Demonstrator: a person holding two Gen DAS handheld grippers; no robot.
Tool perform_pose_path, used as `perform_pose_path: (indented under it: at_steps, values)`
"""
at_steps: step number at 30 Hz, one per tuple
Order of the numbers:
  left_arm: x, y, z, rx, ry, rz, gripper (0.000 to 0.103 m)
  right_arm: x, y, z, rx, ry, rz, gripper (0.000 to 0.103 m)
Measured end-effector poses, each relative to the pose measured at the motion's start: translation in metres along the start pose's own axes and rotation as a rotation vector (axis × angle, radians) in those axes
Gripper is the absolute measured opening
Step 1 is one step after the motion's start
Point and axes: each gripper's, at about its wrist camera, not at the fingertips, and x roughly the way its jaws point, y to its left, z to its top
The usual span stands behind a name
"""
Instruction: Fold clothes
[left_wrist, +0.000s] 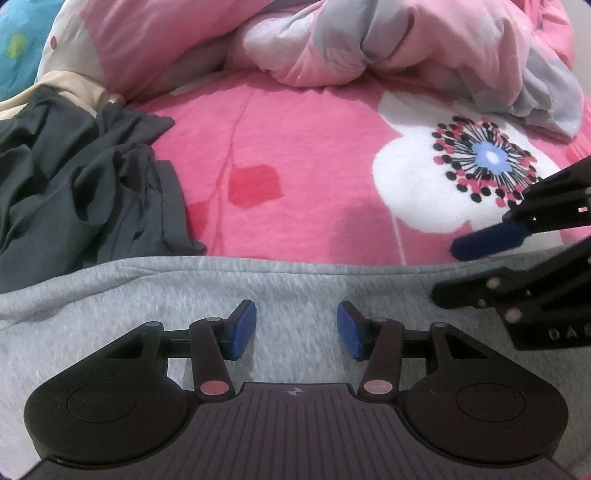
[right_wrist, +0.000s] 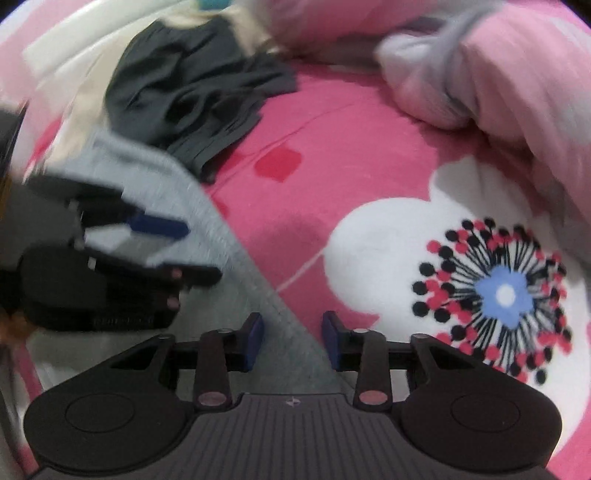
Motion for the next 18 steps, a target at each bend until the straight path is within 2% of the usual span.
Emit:
perform_pose_path:
  at_steps: [1,3,6,9,11,13,17,18]
  values:
    - [0.0,-0.001,-0.001,0.001,-0.006,0.003,0.05,0.0,0.003,0.0,-0.029,0.004,-0.011,0.013]
    - [-0.002,-0.002,-0.001,0.0,-0.022,0.013,0.049,-0.006,0.011,0.002,-0.097,-0.016,-0.049,0.005]
    - [-0.008,-0.007,0.003,0.032,-0.075,0.083,0.049,-0.004,0.018,0.0,-0.139,-0.044,-0.124,0.005]
    - [-0.007,-0.006,0.004,0.042,-0.077,0.093,0.049,0.001,0.022,-0.002,-0.167,-0.067,-0.199,0.005]
    - [-0.005,-0.006,0.004,0.045,-0.074,0.093,0.049,0.005,0.024,-0.005,-0.171,-0.087,-0.24,0.007]
    - [-0.004,-0.005,0.005,0.049,-0.071,0.093,0.05,0.01,0.019,-0.012,-0.112,-0.12,-0.248,0.011]
    - [0.0,-0.003,0.005,0.056,-0.065,0.094,0.05,-0.029,0.002,-0.012,0.142,-0.2,-0.237,0.028]
    - [0.001,-0.003,0.006,0.058,-0.063,0.094,0.05,-0.045,-0.005,-0.017,0.212,-0.227,-0.238,0.037]
